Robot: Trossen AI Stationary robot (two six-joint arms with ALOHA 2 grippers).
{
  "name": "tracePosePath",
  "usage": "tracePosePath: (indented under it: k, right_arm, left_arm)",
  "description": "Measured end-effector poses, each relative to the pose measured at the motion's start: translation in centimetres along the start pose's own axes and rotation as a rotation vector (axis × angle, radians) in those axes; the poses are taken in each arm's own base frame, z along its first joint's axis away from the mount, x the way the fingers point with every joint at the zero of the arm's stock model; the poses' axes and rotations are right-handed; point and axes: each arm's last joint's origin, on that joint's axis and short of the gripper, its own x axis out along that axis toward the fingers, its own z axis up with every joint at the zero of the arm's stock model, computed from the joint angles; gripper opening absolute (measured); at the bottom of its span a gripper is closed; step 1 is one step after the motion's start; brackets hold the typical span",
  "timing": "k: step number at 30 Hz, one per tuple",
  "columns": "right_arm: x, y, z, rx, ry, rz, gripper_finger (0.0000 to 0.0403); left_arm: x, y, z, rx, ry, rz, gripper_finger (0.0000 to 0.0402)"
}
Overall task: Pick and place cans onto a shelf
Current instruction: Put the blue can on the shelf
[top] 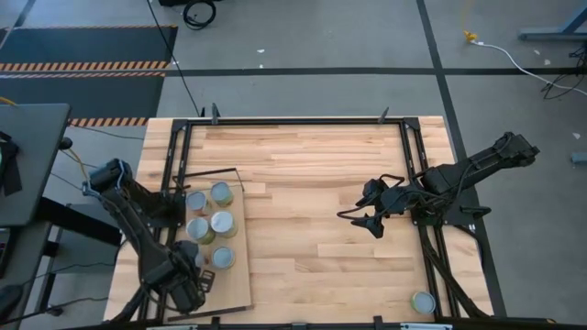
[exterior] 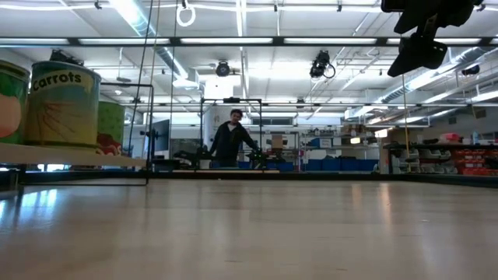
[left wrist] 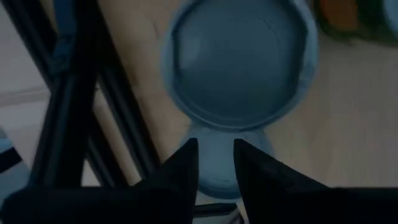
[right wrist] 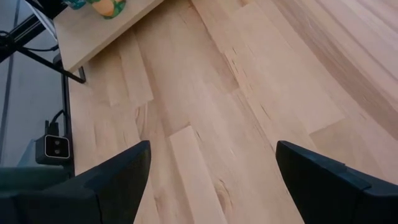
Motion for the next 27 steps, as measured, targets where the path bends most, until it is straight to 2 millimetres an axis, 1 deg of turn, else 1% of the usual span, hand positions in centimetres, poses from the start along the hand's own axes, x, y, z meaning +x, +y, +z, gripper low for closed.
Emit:
tracePosePath:
  k: [3,7,8,10,14,22,27]
  right_arm:
    - [0.0,0.0,0.0,0.003,0.000,0.000,0.0352]
    - [0.0,0.0,0.0,0.000,0.001,-0.001,0.0352]
    - [0.0,0.0,0.0,0.000,0.001,-0.001,0.0352]
    - [0.0,0.0,0.0,0.000,0.001,-0.001,0.0352]
    - [0.0,-0.1,-0.1,-0.002,0.005,-0.006,0.0352]
    - [0.0,-0.1,-0.1,-0.001,0.012,-0.012,0.0352]
    - [0.0,-0.1,-0.1,-0.001,0.011,-0.012,0.0352]
  left_arm:
    - [0.8,-0.4,-0.5,0.008,0.037,-0.010,0.0107]
    - [2.5,-1.0,-0.9,-0.005,0.097,-0.010,0.0103]
    - [2.7,-1.1,-1.1,-0.003,0.117,-0.024,0.0100]
    - [2.7,-1.6,-1.4,0.001,0.155,-0.074,0.0096]
    - [2.4,-2.2,-1.6,-0.001,0.169,-0.131,0.0089]
    - [2.4,-2.1,-1.5,0.015,0.148,-0.130,0.0087]
    - [2.2,-2.5,-1.6,0.044,0.139,-0.198,0.0087]
